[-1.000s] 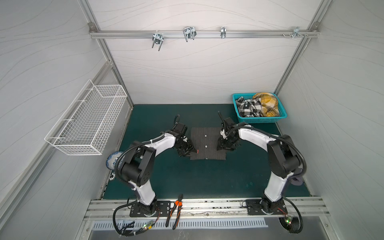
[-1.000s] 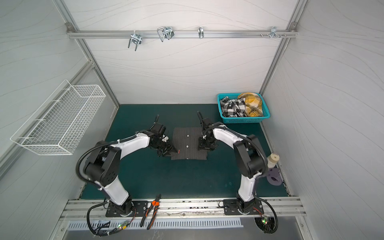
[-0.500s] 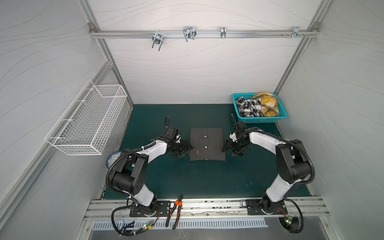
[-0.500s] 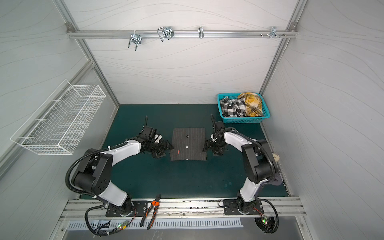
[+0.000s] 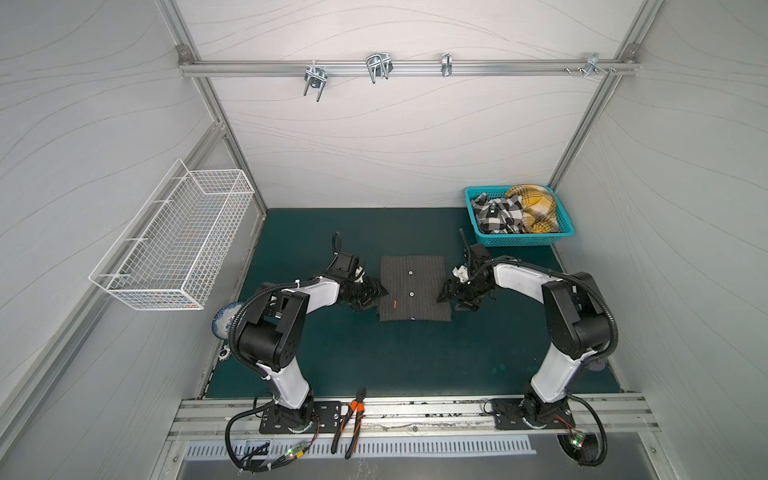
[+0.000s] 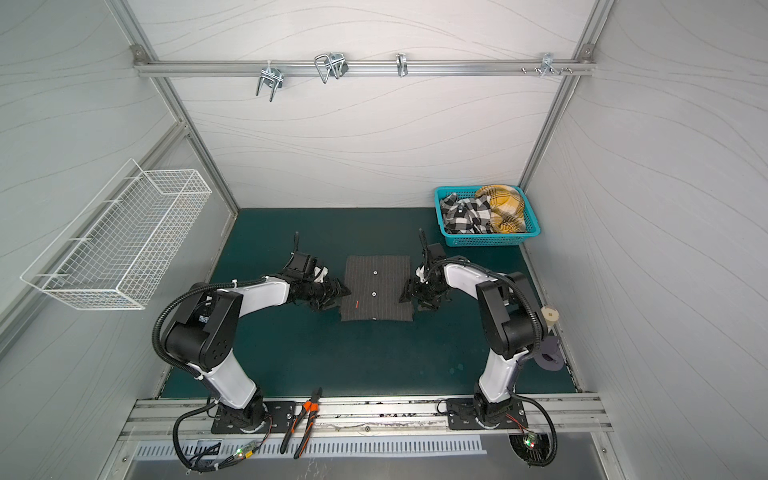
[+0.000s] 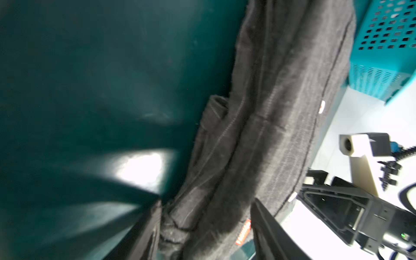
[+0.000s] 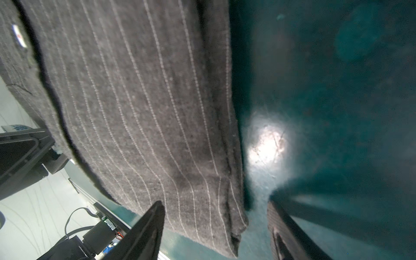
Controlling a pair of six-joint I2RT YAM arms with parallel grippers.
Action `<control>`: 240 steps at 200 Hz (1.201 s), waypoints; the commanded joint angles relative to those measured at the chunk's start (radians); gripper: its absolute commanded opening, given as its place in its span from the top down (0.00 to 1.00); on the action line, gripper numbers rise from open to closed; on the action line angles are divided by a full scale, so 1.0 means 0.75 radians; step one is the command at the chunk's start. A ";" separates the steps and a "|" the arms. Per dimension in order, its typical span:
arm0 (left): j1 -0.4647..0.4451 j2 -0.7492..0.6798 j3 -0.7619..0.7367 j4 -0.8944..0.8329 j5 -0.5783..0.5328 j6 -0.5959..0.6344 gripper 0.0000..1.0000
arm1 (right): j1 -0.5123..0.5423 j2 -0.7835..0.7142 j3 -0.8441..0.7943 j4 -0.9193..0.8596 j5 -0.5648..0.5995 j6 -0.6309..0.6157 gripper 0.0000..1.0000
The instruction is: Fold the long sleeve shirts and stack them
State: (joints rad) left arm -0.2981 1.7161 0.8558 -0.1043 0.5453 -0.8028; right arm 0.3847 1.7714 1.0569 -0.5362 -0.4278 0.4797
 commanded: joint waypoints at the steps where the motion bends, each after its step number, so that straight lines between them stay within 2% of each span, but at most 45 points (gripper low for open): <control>1: -0.019 0.004 0.018 0.080 0.050 -0.028 0.42 | 0.000 0.021 -0.006 0.009 -0.027 -0.002 0.28; 46: -0.032 0.014 0.003 0.153 0.151 -0.089 0.61 | 0.000 0.011 -0.032 0.024 -0.033 0.011 0.29; 64: -0.031 0.039 -0.010 0.214 0.218 -0.128 0.73 | -0.002 0.005 -0.035 0.024 -0.033 0.017 0.30; 102: -0.032 0.162 -0.051 0.403 0.332 -0.244 0.66 | 0.006 0.026 -0.037 0.047 -0.052 0.035 0.30; 130: -0.036 0.229 -0.097 0.536 0.369 -0.333 0.65 | 0.023 0.044 -0.045 0.063 -0.054 0.042 0.29; 146: -0.038 0.230 -0.090 0.497 0.354 -0.310 0.75 | 0.018 0.040 -0.044 0.054 -0.046 0.039 0.29; 171: -0.014 0.223 -0.095 0.437 0.320 -0.288 1.00 | -0.027 -0.031 -0.045 0.015 -0.018 0.033 0.28; 202: 0.016 0.258 -0.104 0.420 0.329 -0.306 1.00 | -0.098 -0.138 -0.032 -0.080 0.034 -0.018 0.22; 229: 0.017 0.292 -0.116 0.393 0.318 -0.302 1.00 | -0.113 -0.135 -0.034 -0.078 -0.040 -0.042 0.22; 240: 0.019 0.294 -0.125 0.402 0.319 -0.309 0.88 | -0.112 -0.108 -0.036 -0.055 -0.091 -0.040 0.24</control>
State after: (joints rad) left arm -0.2913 1.8923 0.7895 0.2447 0.8162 -1.0225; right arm 0.2977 1.6817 1.0348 -0.5560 -0.4313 0.4767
